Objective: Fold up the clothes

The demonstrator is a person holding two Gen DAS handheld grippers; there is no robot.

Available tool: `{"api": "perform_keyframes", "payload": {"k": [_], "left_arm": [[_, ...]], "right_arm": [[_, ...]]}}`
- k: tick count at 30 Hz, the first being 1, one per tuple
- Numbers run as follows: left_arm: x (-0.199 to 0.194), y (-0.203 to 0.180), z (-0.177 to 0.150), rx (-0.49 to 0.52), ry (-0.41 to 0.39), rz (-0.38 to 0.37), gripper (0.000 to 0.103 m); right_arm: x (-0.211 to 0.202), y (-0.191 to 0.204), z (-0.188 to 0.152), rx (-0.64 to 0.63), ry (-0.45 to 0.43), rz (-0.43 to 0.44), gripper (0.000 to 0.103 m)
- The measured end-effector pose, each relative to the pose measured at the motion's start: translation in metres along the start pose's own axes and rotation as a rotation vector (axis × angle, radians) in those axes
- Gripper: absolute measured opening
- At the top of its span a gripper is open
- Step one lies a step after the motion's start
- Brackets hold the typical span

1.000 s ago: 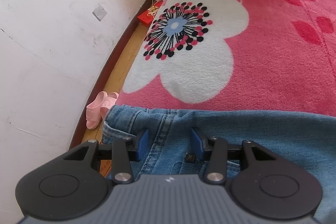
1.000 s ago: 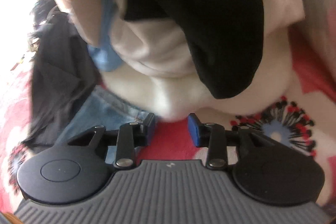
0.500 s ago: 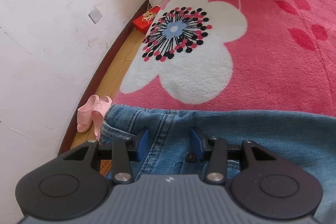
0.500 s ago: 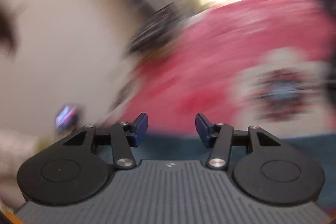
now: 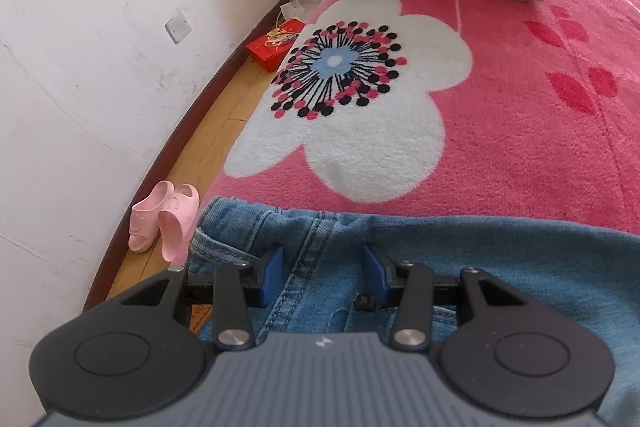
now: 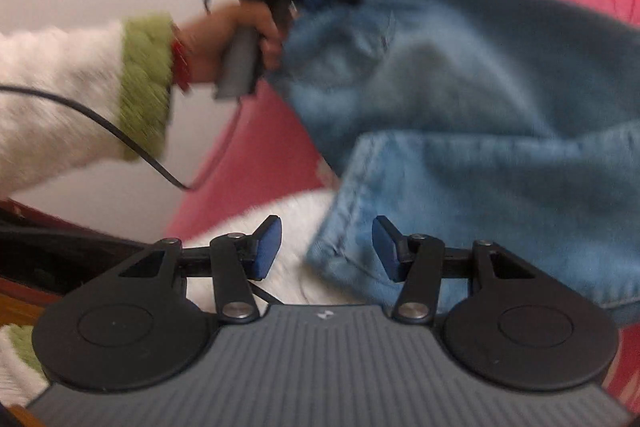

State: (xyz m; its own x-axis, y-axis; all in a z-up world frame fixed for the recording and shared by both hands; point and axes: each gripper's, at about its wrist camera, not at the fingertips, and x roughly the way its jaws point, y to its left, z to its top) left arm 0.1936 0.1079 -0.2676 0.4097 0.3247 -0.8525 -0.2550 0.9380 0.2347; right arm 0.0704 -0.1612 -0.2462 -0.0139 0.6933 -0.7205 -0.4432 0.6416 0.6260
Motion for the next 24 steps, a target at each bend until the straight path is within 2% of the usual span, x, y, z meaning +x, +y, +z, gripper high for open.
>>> {"api": "perform_keyframes", "payload": {"k": [3,5,7,10,12,15,18,20,23,24], "left_arm": [[0.0,0.0,0.0,-0.006,-0.003,-0.001,0.046],[0.001,0.0,0.0,-0.007,-0.005,0.0,0.046],[0.001,0.0,0.0,-0.006,-0.003,0.002,0.046],[0.002,0.0,0.002,-0.007,0.006,0.001,0.046],[0.002,0.0,0.003,-0.005,0.012,-0.001,0.046],[0.001,0.0,0.003,0.003,0.018,-0.001,0.046],[0.001,-0.001,0.004,0.008,0.02,0.002,0.046],[0.001,-0.002,0.004,0.009,0.02,0.008,0.046],[0.0,-0.005,0.004,0.014,0.018,0.023,0.046],[0.0,-0.006,0.004,0.018,0.019,0.027,0.046]], "right_arm": [[0.002,-0.007,-0.002,0.036,0.007,-0.002,0.044],[-0.002,-0.009,-0.001,0.057,-0.005,-0.017,0.015],[-0.015,-0.017,0.0,0.091,-0.045,-0.046,0.009],[-0.054,-0.04,-0.001,0.18,-0.157,-0.096,0.009],[-0.104,-0.062,-0.007,0.249,-0.288,-0.15,0.008],[-0.2,-0.097,-0.031,0.371,-0.509,-0.234,0.008],[-0.292,-0.127,-0.071,0.458,-0.688,-0.375,0.008],[-0.337,-0.148,-0.105,0.528,-0.768,-0.483,0.008],[-0.371,-0.187,-0.158,0.599,-0.837,-0.682,0.009],[-0.376,-0.203,-0.175,0.634,-0.835,-0.763,0.011]]}}
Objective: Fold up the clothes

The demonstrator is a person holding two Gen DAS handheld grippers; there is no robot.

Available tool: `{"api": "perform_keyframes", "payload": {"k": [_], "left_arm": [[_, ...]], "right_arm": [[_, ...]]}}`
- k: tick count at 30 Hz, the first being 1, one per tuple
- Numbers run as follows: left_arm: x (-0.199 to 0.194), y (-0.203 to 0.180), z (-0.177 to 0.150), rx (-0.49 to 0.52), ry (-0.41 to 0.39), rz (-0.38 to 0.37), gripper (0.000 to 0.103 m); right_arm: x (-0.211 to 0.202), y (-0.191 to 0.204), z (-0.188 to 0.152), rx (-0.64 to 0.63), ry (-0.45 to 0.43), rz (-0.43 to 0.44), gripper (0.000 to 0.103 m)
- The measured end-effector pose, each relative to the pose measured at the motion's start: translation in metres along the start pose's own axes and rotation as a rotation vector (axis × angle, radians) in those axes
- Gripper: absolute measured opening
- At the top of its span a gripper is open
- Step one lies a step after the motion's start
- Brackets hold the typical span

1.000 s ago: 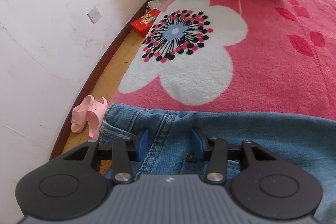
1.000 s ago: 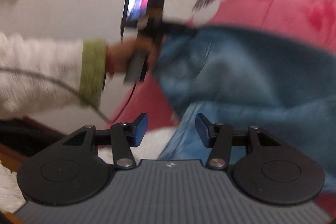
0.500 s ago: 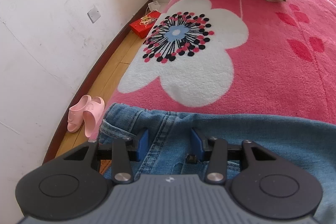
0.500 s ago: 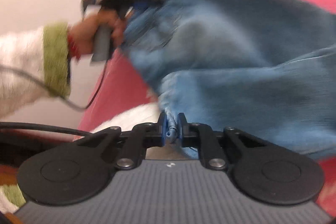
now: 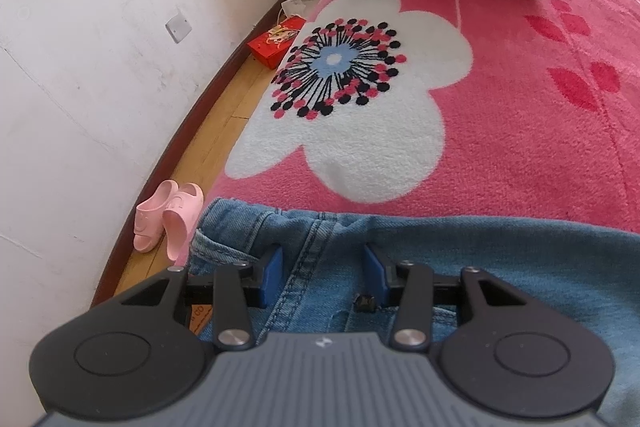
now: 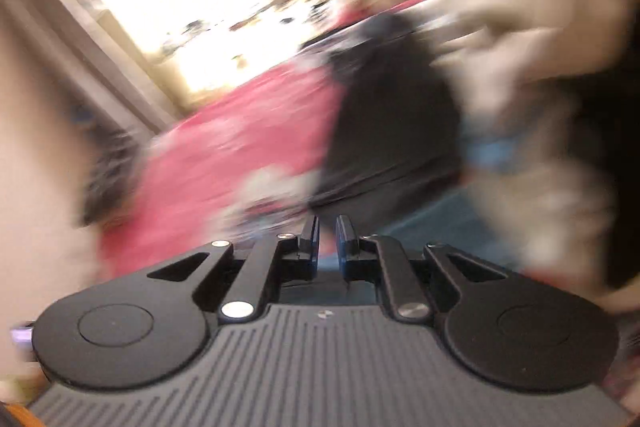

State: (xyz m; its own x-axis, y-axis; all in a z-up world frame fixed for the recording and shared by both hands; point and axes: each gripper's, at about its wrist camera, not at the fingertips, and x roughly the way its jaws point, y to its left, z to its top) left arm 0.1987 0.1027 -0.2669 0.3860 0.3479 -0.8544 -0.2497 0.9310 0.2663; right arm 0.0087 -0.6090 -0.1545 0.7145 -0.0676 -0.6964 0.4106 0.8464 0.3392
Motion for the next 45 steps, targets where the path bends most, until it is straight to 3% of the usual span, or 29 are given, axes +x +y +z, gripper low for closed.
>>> {"api": "perform_keyframes", "payload": {"k": [3,5,9,13,19,21,26,29,30,31,32,34,37,42,45], "left_arm": [[0.0,-0.002,0.001,0.013,0.007,0.01,0.046],[0.0,-0.003,0.003,0.023,0.013,0.015,0.046],[0.001,-0.008,0.003,0.037,0.016,0.037,0.046],[0.0,-0.013,0.005,0.049,0.024,0.059,0.046],[0.0,-0.017,0.008,0.076,0.04,0.077,0.046],[0.0,-0.018,0.008,0.076,0.041,0.082,0.046],[0.0,-0.019,0.008,0.078,0.037,0.088,0.046],[0.0,-0.018,0.008,0.081,0.039,0.086,0.046],[0.0,-0.018,0.009,0.081,0.04,0.085,0.046],[0.0,-0.018,0.009,0.082,0.042,0.085,0.046],[0.0,-0.018,0.009,0.083,0.043,0.085,0.046],[0.0,-0.019,0.009,0.088,0.043,0.086,0.046],[0.0,-0.019,0.009,0.09,0.042,0.088,0.046],[0.0,-0.02,0.009,0.095,0.044,0.089,0.046],[0.0,-0.02,0.009,0.096,0.044,0.089,0.046]], "right_arm": [[0.024,-0.062,-0.02,0.109,0.055,-0.189,0.011],[0.029,-0.081,-0.032,0.188,0.072,-0.212,0.011],[0.033,-0.078,-0.043,0.32,0.076,-0.098,0.022],[0.062,-0.072,-0.053,0.532,0.123,0.061,0.046],[0.107,-0.075,-0.068,0.909,0.157,0.227,0.053],[0.122,-0.072,-0.065,0.956,0.198,0.226,0.057],[0.163,-0.057,-0.052,0.995,0.34,0.21,0.057],[0.182,-0.049,-0.047,0.98,0.357,0.21,0.055],[0.187,-0.046,-0.046,0.971,0.362,0.204,0.052],[0.188,-0.042,-0.044,0.959,0.36,0.205,0.039],[0.187,-0.038,-0.042,0.94,0.349,0.223,0.019],[0.18,-0.027,-0.035,0.863,0.32,0.232,0.016],[0.16,-0.012,-0.025,0.765,0.23,0.283,0.01],[0.083,-0.003,-0.017,0.602,-0.069,0.411,0.009],[0.043,-0.013,-0.031,0.477,-0.18,0.323,0.009]]}}
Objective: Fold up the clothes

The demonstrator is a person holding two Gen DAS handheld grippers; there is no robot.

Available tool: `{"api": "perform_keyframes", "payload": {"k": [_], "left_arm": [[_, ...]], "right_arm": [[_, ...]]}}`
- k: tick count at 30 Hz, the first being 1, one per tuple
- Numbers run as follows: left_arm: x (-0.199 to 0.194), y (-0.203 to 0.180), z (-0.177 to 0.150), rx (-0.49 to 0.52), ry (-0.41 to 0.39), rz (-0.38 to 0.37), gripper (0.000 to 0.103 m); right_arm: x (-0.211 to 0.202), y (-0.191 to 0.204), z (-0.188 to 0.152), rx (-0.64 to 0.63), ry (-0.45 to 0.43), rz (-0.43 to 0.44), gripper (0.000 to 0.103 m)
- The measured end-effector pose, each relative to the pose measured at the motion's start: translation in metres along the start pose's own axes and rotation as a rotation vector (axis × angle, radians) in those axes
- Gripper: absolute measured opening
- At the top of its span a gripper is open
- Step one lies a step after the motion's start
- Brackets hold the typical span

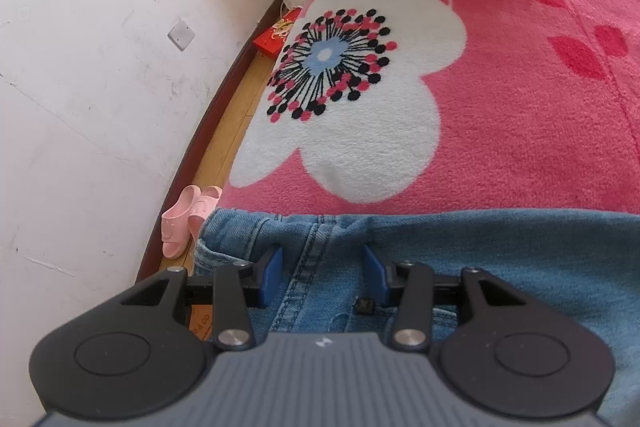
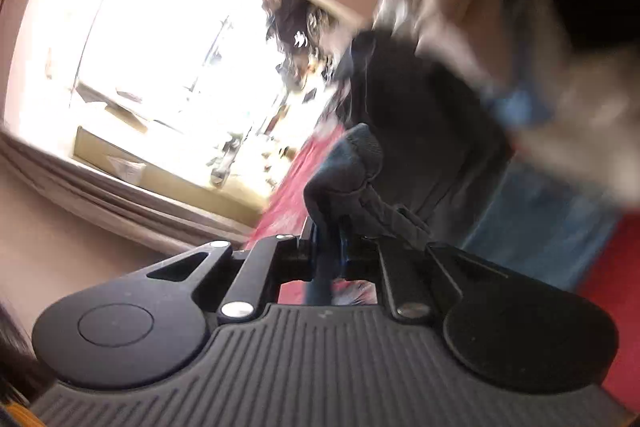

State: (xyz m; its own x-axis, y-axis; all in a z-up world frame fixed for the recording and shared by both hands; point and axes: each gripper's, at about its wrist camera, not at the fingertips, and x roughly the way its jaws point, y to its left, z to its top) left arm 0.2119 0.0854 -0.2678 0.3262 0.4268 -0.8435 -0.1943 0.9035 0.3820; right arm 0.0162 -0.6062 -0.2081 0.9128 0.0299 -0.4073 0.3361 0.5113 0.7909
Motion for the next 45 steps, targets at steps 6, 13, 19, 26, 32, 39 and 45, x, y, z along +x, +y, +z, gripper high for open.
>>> {"api": "perform_keyframes", "payload": {"k": [6,13,19,26,32,39,45], "left_arm": [[0.0,0.0,0.0,0.003,0.003,0.004,0.046],[0.0,-0.003,0.0,0.01,0.004,0.02,0.046],[-0.001,-0.004,-0.001,0.011,0.0,0.025,0.046],[-0.001,-0.005,0.0,0.011,0.004,0.034,0.046],[-0.001,-0.007,0.001,0.016,0.008,0.042,0.046],[-0.001,-0.008,0.001,0.022,0.007,0.05,0.046],[-0.001,-0.009,0.002,0.026,0.006,0.053,0.046]], "right_arm": [[-0.006,-0.12,-0.03,0.234,0.046,-0.347,0.019],[-0.014,-0.126,-0.023,0.368,-0.084,-0.287,0.041],[0.02,-0.069,0.007,-0.009,-0.008,-0.456,0.054],[0.077,-0.056,0.012,-0.238,0.27,-0.535,0.067],[0.051,0.019,-0.041,-0.648,0.343,-0.314,0.017],[0.038,0.071,-0.135,-1.41,0.469,-0.27,0.015],[0.056,0.053,-0.103,-1.677,0.267,-0.531,0.009]]}}
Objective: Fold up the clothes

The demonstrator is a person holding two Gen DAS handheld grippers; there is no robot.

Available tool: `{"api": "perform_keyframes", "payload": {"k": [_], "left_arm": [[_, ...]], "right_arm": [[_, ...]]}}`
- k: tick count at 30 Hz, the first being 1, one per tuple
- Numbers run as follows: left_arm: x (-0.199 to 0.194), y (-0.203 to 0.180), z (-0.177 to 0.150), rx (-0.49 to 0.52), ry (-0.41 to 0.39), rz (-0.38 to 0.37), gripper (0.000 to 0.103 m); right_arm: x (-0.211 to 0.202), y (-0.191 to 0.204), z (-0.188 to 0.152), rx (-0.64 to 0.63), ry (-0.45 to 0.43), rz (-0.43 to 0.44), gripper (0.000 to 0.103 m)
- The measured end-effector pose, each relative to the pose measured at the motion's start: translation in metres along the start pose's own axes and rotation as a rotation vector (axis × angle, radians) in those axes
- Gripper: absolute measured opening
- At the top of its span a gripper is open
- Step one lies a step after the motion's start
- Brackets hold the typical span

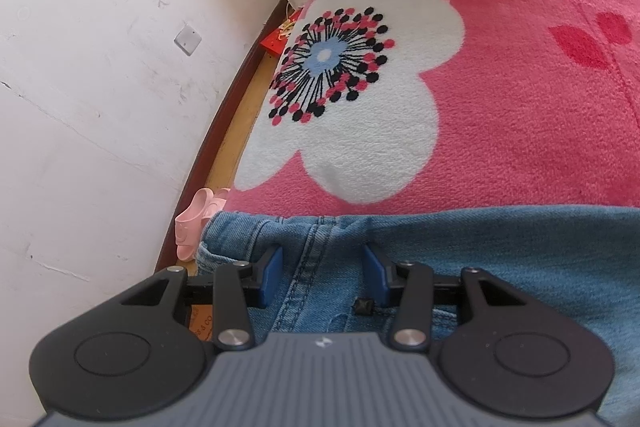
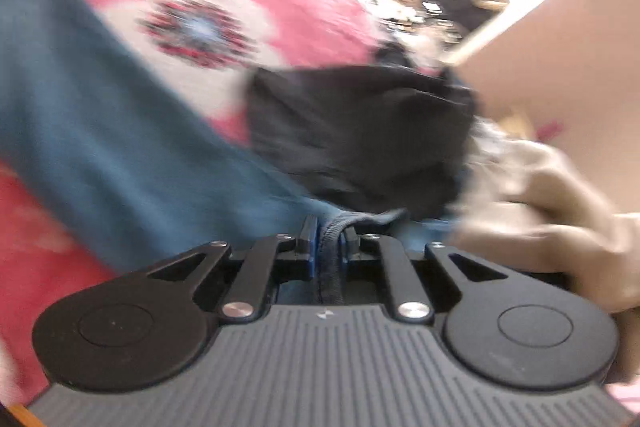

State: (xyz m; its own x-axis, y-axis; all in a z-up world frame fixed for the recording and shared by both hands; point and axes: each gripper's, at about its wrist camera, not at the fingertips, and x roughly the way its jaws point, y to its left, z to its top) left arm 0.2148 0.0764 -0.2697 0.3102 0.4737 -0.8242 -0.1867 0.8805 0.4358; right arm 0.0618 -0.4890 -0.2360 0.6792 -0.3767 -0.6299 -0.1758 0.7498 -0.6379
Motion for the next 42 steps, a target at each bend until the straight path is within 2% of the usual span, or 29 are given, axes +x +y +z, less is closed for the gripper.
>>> {"api": "perform_keyframes", "payload": {"k": [2,4,6,8,11,14,17,21,22,24,26,30,34,36,37,38,42], "left_arm": [[0.0,0.0,0.0,-0.002,-0.001,0.002,0.046],[0.0,0.0,0.0,-0.003,0.001,0.003,0.046],[0.001,0.0,0.001,0.0,0.003,0.001,0.046],[0.001,-0.001,0.0,0.006,0.0,0.002,0.046],[0.001,-0.002,0.0,0.004,-0.002,0.01,0.046],[0.001,-0.003,0.001,-0.001,0.001,0.015,0.046],[0.001,-0.002,0.002,0.006,0.004,0.017,0.049],[0.001,0.001,0.002,0.011,0.005,0.007,0.051],[0.001,0.002,0.001,0.012,0.004,0.005,0.052],[0.002,0.002,0.001,0.011,0.003,0.003,0.052],[0.002,0.002,0.001,0.006,0.002,0.002,0.052],[0.002,0.004,0.001,0.007,0.001,-0.007,0.052],[0.003,0.005,0.002,0.011,0.001,-0.015,0.052],[0.003,0.005,0.002,0.012,0.001,-0.015,0.052],[0.003,0.005,0.001,0.01,0.002,-0.013,0.052],[0.002,0.005,0.001,0.01,0.002,-0.01,0.052],[0.002,0.003,0.001,0.01,0.003,0.0,0.052]], "right_arm": [[0.027,-0.014,-0.023,-0.013,0.066,-0.093,0.019],[0.052,-0.028,-0.047,0.004,0.164,-0.135,0.02],[0.067,-0.042,-0.062,0.076,0.227,-0.131,0.02],[0.058,-0.056,-0.06,0.189,0.215,-0.114,0.021],[0.036,-0.074,-0.045,0.408,0.133,-0.02,0.025],[0.034,-0.086,-0.033,0.627,0.095,0.195,0.027],[0.06,-0.089,-0.03,0.734,0.167,0.302,0.027],[0.09,-0.12,-0.052,1.091,0.322,0.385,0.027],[0.092,-0.126,-0.052,1.107,0.336,0.378,0.027],[0.095,-0.131,-0.045,1.042,0.37,0.355,0.031],[0.1,-0.135,-0.039,0.973,0.406,0.335,0.045],[0.122,-0.126,-0.038,0.815,0.469,0.343,0.051],[0.13,-0.12,-0.045,0.734,0.471,0.385,0.052],[0.127,-0.118,-0.046,0.711,0.45,0.405,0.051],[0.124,-0.117,-0.046,0.694,0.443,0.414,0.044],[0.121,-0.115,-0.045,0.672,0.435,0.419,0.033],[0.11,-0.104,-0.038,0.561,0.395,0.401,0.023]]}}
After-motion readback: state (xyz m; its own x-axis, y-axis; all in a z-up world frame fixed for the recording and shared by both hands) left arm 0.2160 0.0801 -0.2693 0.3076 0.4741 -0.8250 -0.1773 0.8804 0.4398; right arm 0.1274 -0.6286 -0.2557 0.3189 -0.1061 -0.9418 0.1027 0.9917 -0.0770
